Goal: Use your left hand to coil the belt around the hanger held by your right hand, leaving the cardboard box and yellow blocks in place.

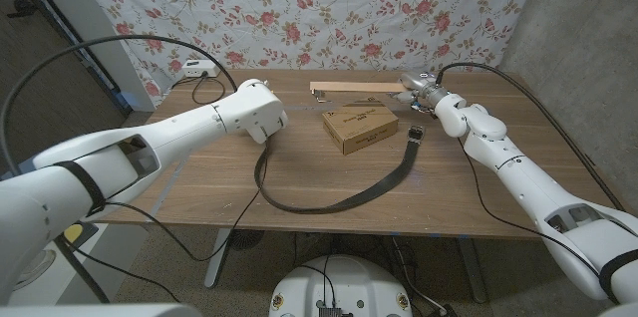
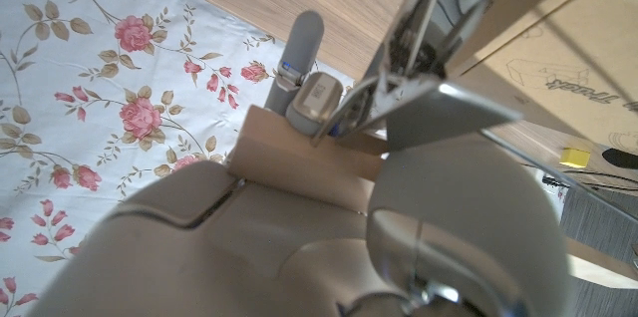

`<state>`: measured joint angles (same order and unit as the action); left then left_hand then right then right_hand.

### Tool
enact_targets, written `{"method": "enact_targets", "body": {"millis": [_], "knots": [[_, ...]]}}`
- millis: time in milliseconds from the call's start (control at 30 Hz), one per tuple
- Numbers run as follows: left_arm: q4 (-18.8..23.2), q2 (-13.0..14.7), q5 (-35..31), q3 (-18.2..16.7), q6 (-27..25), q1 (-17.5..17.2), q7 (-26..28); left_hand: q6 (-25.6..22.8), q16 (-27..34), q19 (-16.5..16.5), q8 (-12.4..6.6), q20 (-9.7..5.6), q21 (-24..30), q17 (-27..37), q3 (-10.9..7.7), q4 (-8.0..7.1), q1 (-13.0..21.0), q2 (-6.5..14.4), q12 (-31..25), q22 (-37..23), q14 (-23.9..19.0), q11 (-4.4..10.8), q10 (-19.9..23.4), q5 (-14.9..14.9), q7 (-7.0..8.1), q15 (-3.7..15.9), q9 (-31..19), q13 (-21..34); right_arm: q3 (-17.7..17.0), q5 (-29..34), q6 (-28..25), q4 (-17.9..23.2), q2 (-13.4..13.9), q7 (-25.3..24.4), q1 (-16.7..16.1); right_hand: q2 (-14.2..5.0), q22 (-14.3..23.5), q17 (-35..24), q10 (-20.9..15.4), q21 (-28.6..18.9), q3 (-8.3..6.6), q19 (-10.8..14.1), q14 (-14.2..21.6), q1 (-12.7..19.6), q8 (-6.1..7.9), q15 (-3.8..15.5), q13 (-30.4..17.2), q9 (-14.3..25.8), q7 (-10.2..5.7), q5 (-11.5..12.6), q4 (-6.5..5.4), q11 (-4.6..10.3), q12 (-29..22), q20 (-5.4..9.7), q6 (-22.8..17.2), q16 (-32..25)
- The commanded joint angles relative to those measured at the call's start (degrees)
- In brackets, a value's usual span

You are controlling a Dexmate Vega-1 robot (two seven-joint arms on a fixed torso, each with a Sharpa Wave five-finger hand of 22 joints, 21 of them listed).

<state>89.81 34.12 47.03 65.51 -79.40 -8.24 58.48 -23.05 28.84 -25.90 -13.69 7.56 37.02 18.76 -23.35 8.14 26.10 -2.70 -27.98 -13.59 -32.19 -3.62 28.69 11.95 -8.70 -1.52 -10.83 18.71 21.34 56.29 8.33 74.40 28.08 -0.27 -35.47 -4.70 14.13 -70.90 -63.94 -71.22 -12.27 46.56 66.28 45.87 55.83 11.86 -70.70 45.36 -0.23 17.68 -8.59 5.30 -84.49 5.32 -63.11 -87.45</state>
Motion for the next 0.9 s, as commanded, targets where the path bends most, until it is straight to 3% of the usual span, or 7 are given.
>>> {"method": "enact_targets", "body": {"millis": [33, 200, 367, 567, 767, 833, 900], "knots": [[-2.4, -3.7, -3.7, 2.6, -0.6, 0.6, -1.9, -1.5, 0.8, -1.4, -0.25, -0.08, 0.7, 0.2, -0.04, -0.60, -0.5, 0.1, -0.9, -0.1, -1.8, -0.05, 1.8, 0.3, -1.11, 0.29, -0.2, 0.4, -0.6, -1.2, 0.9, -1.3, 0.8, -1.1, 0.1, -5.48, 0.1, -0.2, 0.3, -0.7, -0.50, -0.6, -0.2, -5.6, 0.62, 0.21, -0.2, -0.3, 0.22, -0.3, -0.02, -0.07, -0.8, 0.05, 0.2, -2.0], [-8.9, -7.0, 5.4, 10.8, -0.6, 6.5, 5.4, -1.8, 1.0, -1.4, -0.01, -0.04, 0.9, 0.4, -0.52, -0.71, 0.0, 1.2, -1.0, 0.0, -2.1, 0.01, 1.8, 0.4, -1.34, 0.14, -0.2, 0.7, -0.9, -2.2, 1.7, -2.2, 1.3, -1.4, 0.2, -5.44, -0.1, -0.2, 0.6, -1.0, -0.65, -0.8, -0.2, -5.7, 0.92, 0.21, -0.2, -0.3, 0.34, -0.3, 0.00, -0.02, -1.5, 0.10, 0.3, -2.0], [-15.9, -11.9, 8.7, 19.7, -0.6, 11.8, 5.5, -0.5, 0.8, -1.0, 0.95, 0.32, 1.0, 0.7, -1.30, -0.53, 1.0, 2.6, -0.6, 0.0, -1.3, -0.57, 0.9, 0.3, -1.37, -0.12, -0.2, 1.1, -1.0, -2.8, 2.5, -3.6, 1.7, -1.9, 0.6, -5.42, -0.4, -0.2, 0.9, -1.6, -0.83, -0.9, -0.2, -5.8, 1.32, 0.21, -0.2, -0.4, 0.27, -0.4, 0.02, 0.00, -2.3, 0.11, 0.5, -2.1], [-23.9, -17.7, 10.3, 23.5, -0.6, 13.8, 5.5, -1.7, 1.3, -1.5, 0.84, 0.17, 1.5, 0.7, -1.53, -0.22, 1.6, 2.7, -1.1, 0.1, -2.5, -0.05, 1.9, 0.0, -1.57, 0.30, -0.2, 1.5, -1.1, -3.8, 3.9, -5.4, 2.0, -3.1, 1.2, -5.36, -1.0, -0.2, 1.3, -2.2, -1.09, -1.1, -0.3, -6.0, 1.61, 0.20, -0.2, -1.0, 0.21, -0.5, 0.04, 0.11, -3.3, 0.15, 0.6, -2.1], [-31.4, -23.1, 8.5, 28.5, -0.6, 16.3, -2.9, -4.0, 2.4, -2.6, 0.56, -0.13, 2.4, 1.0, -2.51, 0.42, 3.5, 4.0, -2.2, 0.1, -4.7, 0.78, 4.3, -0.3, -1.36, 1.20, -0.2, 2.1, -1.0, -4.7, 5.4, -7.9, 2.3, -4.4, 2.2, -5.32, -1.3, -0.2, 1.7, -2.9, -1.34, -1.6, -0.4, -6.2, 2.25, 0.20, -0.2, -0.9, 0.15, -0.6, 0.05, 0.06, -4.1, 0.21, 1.0, -2.1], [-32.7, -24.0, 8.7, 30.3, -0.6, 17.1, -4.8, -5.6, 3.4, -2.6, 0.41, -0.18, 2.8, 1.8, -3.43, 0.92, 5.5, 5.6, -2.8, 0.1, -5.4, 1.16, 5.4, -0.6, -1.15, 1.48, -0.2, 2.6, -0.9, -4.9, 5.8, -8.4, 2.4, -4.5, 2.4, -5.28, -1.5, -0.2, 1.8, -3.2, -1.40, -1.6, -0.4, -6.3, 2.46, 0.20, -0.2, -0.9, 0.28, -0.6, 0.04, -0.01, -4.3, 0.22, 1.1, -2.1], [-38.4, -27.7, 8.9, 34.3, -0.6, 18.6, -8.9, -8.3, 5.7, -2.7, 0.20, -0.67, 3.7, 3.6, -4.28, 1.89, 9.4, 7.3, -3.9, -0.1, -6.5, 1.93, 7.2, -1.3, -0.82, 2.27, -0.4, 3.6, -0.8, -5.2, 6.2, -9.5, 2.3, -4.9, 2.9, -5.28, -1.7, -0.2, 1.8, -3.3, -1.46, -1.6, -0.4, -6.3, 2.39, 0.20, -0.2, -1.3, 0.25, -0.6, 0.04, -0.02, -4.4, 0.24, 1.0, -2.1]]}}
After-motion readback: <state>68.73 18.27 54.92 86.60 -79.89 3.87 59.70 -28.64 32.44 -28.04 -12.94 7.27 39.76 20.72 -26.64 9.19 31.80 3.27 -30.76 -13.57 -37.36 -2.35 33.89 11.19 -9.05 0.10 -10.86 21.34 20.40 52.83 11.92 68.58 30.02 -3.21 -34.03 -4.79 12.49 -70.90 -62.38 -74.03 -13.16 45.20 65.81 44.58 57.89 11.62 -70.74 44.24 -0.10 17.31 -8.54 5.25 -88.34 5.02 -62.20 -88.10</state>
